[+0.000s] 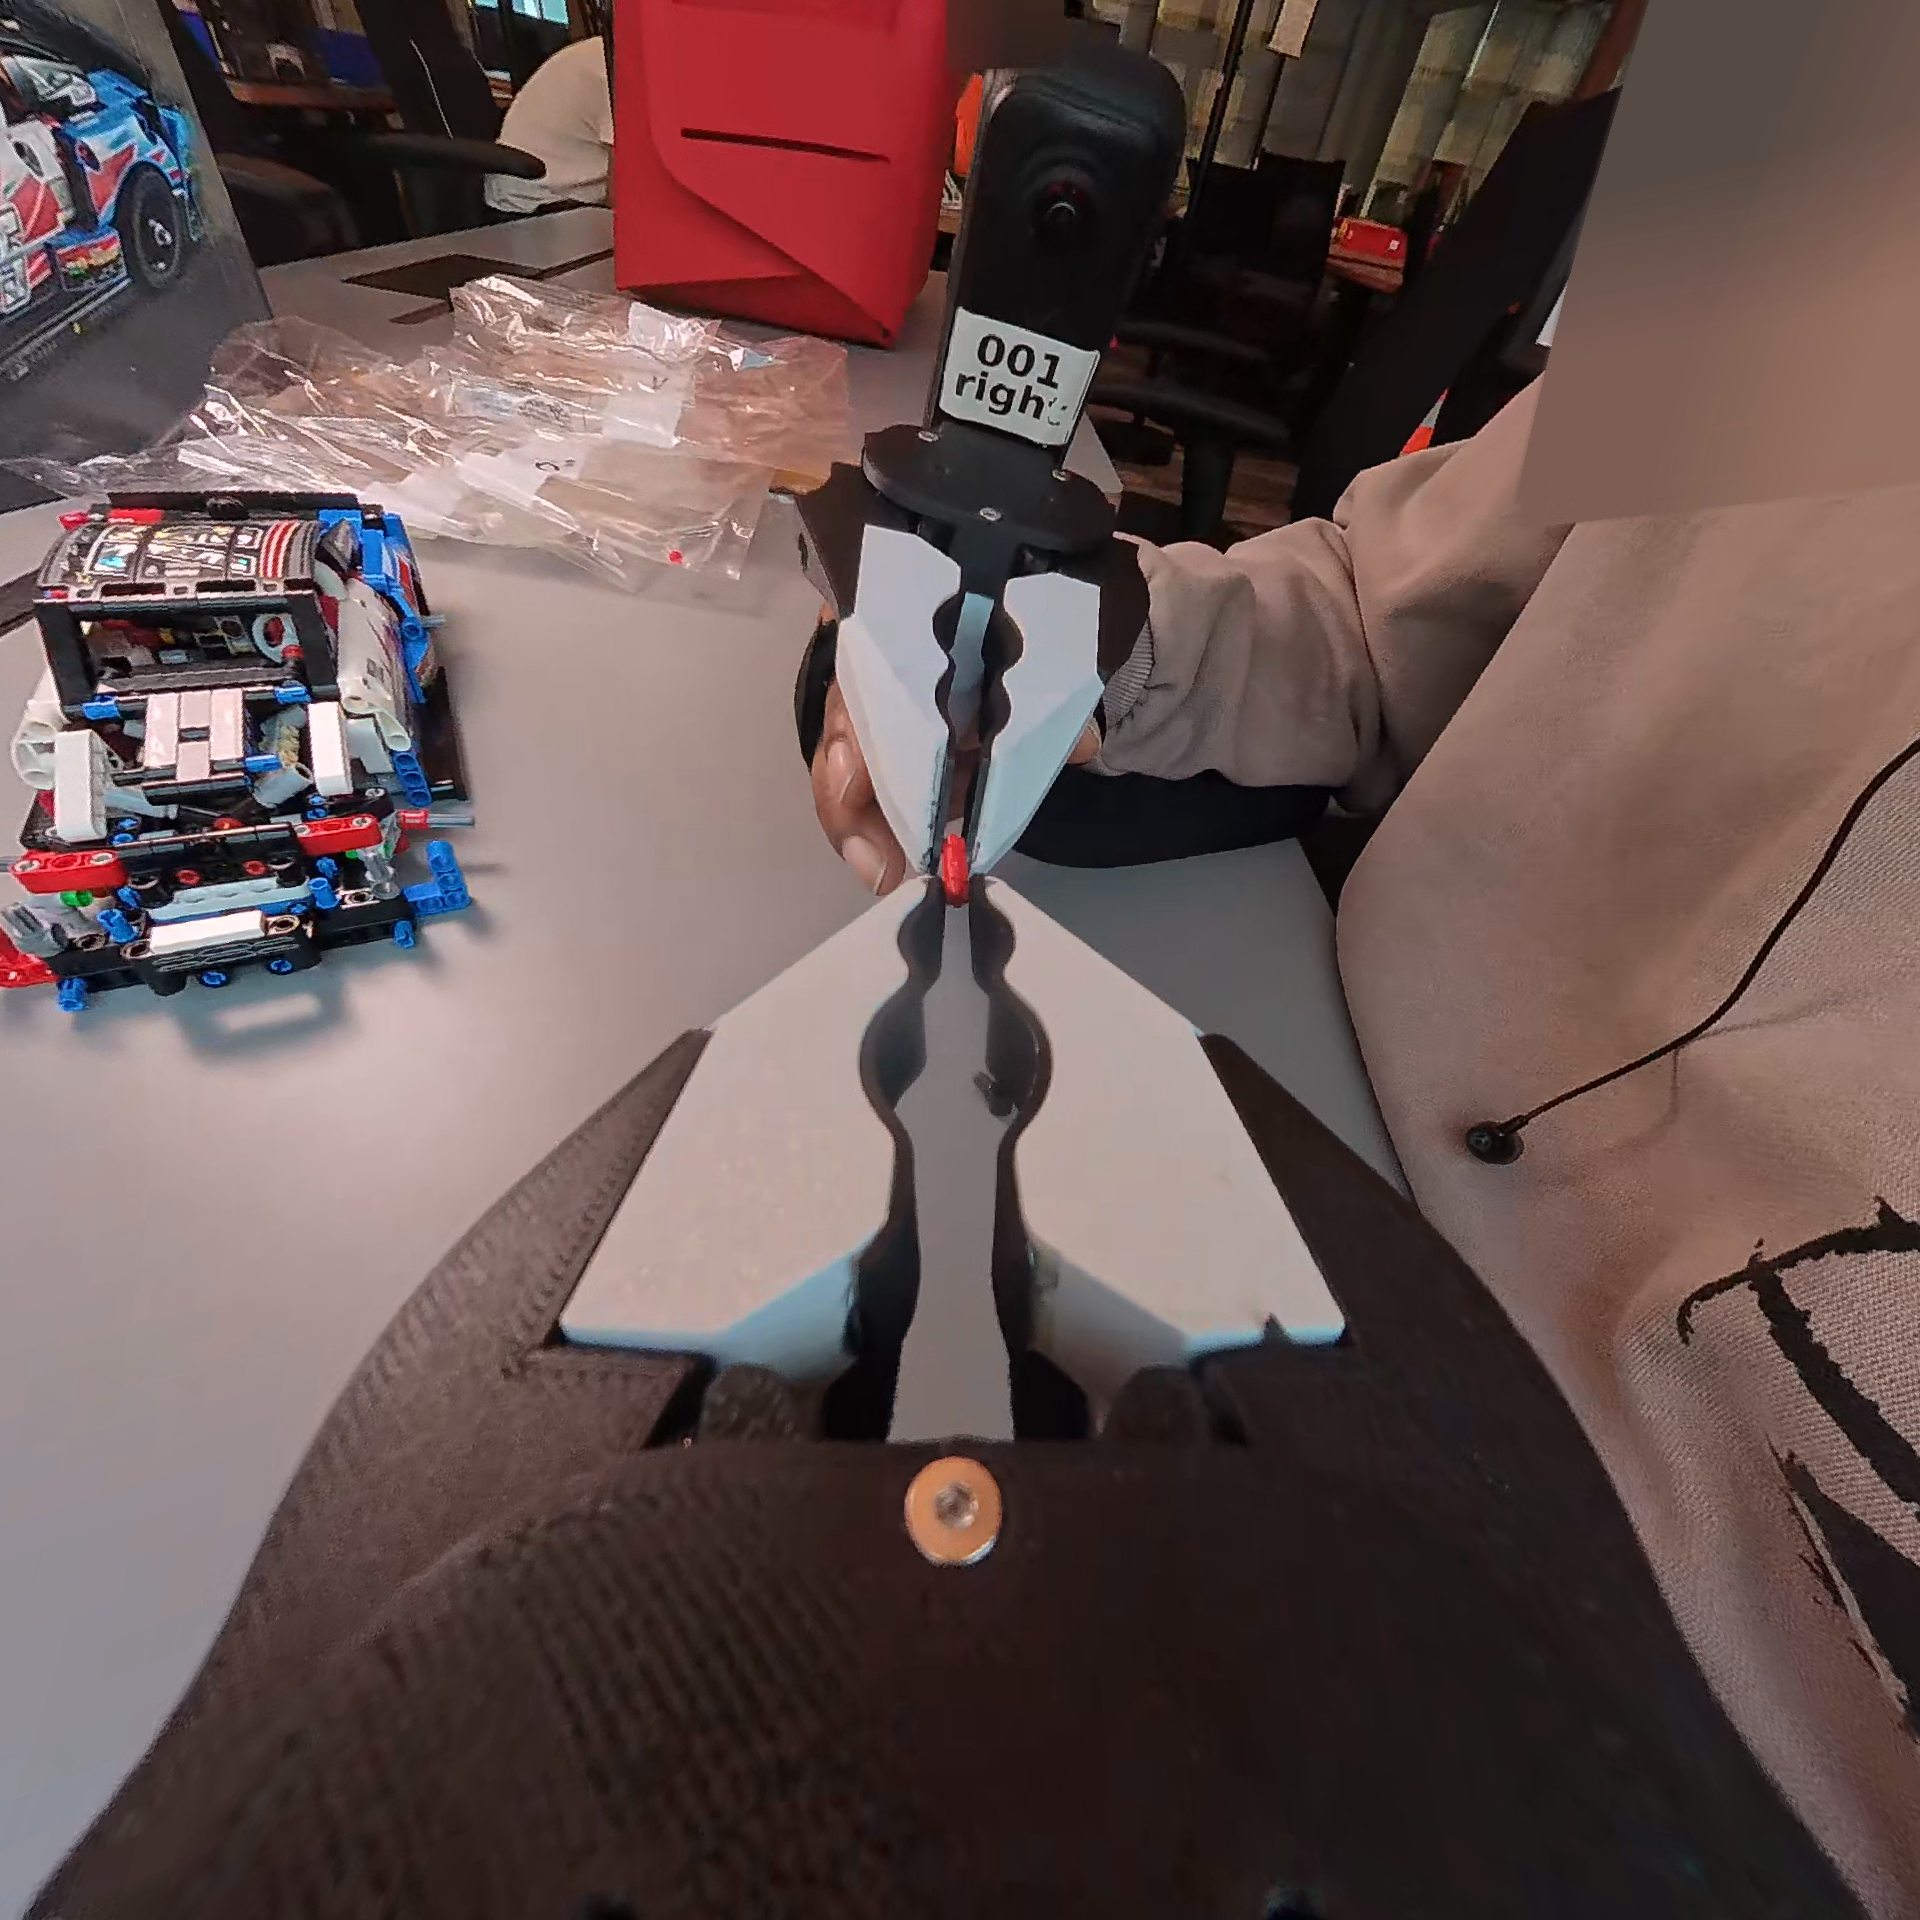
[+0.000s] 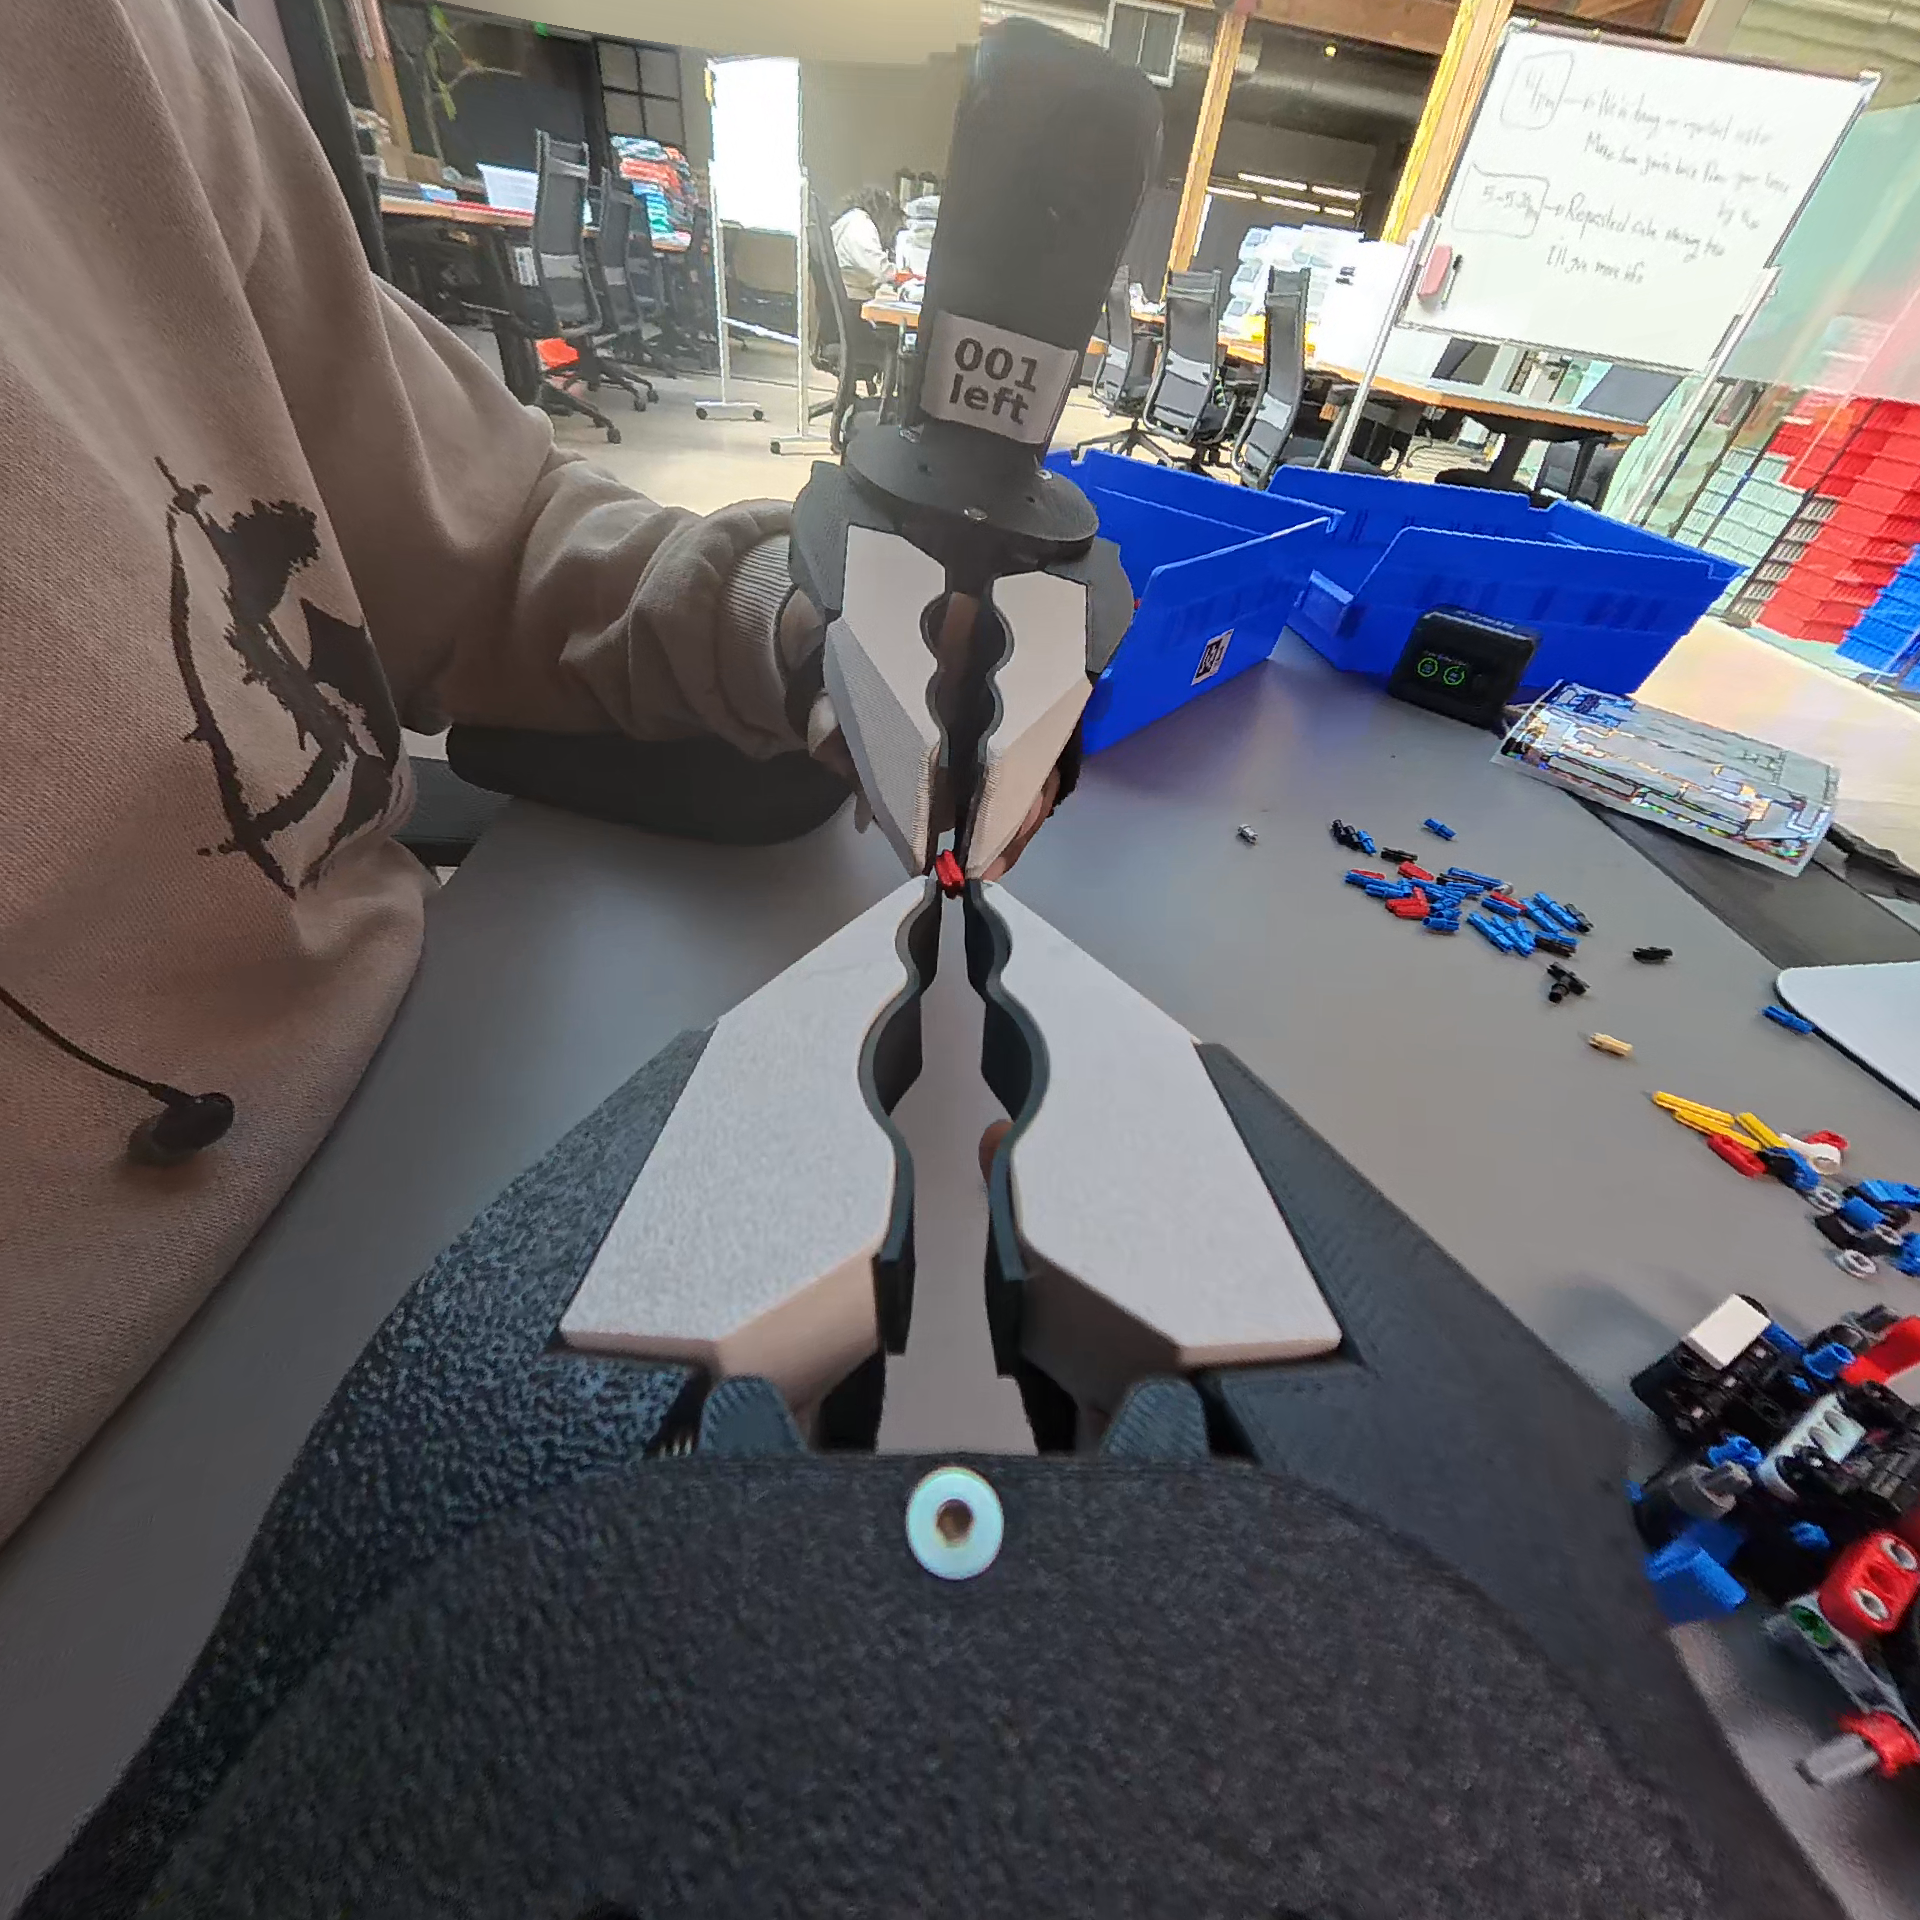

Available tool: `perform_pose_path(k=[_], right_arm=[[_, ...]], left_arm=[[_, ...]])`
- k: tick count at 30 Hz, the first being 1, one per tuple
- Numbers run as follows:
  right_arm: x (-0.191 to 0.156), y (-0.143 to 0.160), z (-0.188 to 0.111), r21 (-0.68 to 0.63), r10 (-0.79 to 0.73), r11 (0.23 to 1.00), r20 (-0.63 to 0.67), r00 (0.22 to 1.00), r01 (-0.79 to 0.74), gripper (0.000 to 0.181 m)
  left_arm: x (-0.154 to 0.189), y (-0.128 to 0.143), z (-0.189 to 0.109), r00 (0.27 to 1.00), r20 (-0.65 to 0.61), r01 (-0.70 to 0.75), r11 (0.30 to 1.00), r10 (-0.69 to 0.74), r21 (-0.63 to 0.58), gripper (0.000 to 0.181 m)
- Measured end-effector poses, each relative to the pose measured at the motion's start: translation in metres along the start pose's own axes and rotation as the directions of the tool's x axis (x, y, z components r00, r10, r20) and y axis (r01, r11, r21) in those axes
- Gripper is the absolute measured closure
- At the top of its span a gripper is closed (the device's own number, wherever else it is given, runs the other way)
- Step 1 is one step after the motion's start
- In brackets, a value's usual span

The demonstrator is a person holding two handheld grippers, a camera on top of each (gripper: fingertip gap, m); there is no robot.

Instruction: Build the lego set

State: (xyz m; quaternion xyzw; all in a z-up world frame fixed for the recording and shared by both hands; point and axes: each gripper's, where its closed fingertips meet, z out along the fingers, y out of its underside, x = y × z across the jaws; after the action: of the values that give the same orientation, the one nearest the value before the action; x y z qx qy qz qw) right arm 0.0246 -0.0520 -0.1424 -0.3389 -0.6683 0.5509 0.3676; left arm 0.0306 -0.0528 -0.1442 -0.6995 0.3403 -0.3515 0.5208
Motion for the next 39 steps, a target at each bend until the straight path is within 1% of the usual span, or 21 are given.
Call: perform_pose_path(k=[6,19,20,21,22,24,26,29,31,33,36,39], right_arm=[[-0.006,0.007,0.003,-0.045,0.017,0.999,0.029,0.999,-0.015,0.176],[-0.007,0.009,0.003,-0.049,0.012,0.999,0.052,0.999,-0.009,0.178],[-0.005,0.011,0.001,-0.057,0.007,0.998,0.046,0.999,-0.004,0.178],[0.0,0.012,-0.003,-0.065,-0.002,0.998,0.024,1.0,0.004,0.179],[0.009,0.012,-0.009,-0.066,-0.006,0.998,-0.008,1.0,0.005,0.179],[0.033,0.007,-0.029,-0.04,0.019,0.999,-0.088,0.996,-0.023,0.179],[0.059,0.004,-0.053,-0.007,0.055,0.998,-0.177,0.983,-0.057,0.179],[0.084,0.008,-0.078,0.02,0.1,0.995,-0.273,0.957,-0.098,0.178],[0.088,0.013,-0.083,0.016,0.114,0.993,-0.289,0.951,-0.114,0.178],[0.086,0.016,-0.083,0.001,0.115,0.993,-0.289,0.95,-0.12,0.18],[0.081,0.018,-0.077,-0.018,0.105,0.993,-0.271,0.957,-0.114,0.178],[0.076,0.018,-0.073,-0.032,0.096,0.994,-0.253,0.963,-0.108,0.178]], left_arm=[[0.002,0.008,0.004,0.999,0.008,-0.047,0.997,0.048,-0.057,0.179],[0.003,0.01,0.005,0.999,0.0,-0.042,0.997,0.042,-0.064,0.179],[0.0,0.012,0.004,1.0,0.007,-0.026,0.997,0.027,-0.071,0.174],[-0.006,0.016,0.004,1.0,0.028,-0.009,0.996,0.012,-0.089,0.16],[-0.013,0.022,0.003,0.999,0.054,0.007,0.993,-0.001,-0.114,0.154],[-0.031,0.036,0.003,0.992,0.121,0.036,0.984,-0.015,-0.173,0.153],[-0.049,0.05,0.007,0.983,0.181,0.034,0.969,0.011,-0.244,0.154],[-0.067,0.067,0.022,0.977,0.205,0.017,0.925,0.066,-0.38,0.153],[-0.072,0.075,0.034,0.979,0.186,0.003,0.899,0.087,-0.439,0.153],[-0.073,0.08,0.044,0.981,0.162,-0.017,0.88,0.106,-0.474,0.153],[-0.075,0.091,0.05,0.98,0.14,-0.042,0.836,0.141,-0.546,0.151],[-0.075,0.09,0.052,0.977,0.139,-0.058,0.834,0.159,-0.549,0.154]])
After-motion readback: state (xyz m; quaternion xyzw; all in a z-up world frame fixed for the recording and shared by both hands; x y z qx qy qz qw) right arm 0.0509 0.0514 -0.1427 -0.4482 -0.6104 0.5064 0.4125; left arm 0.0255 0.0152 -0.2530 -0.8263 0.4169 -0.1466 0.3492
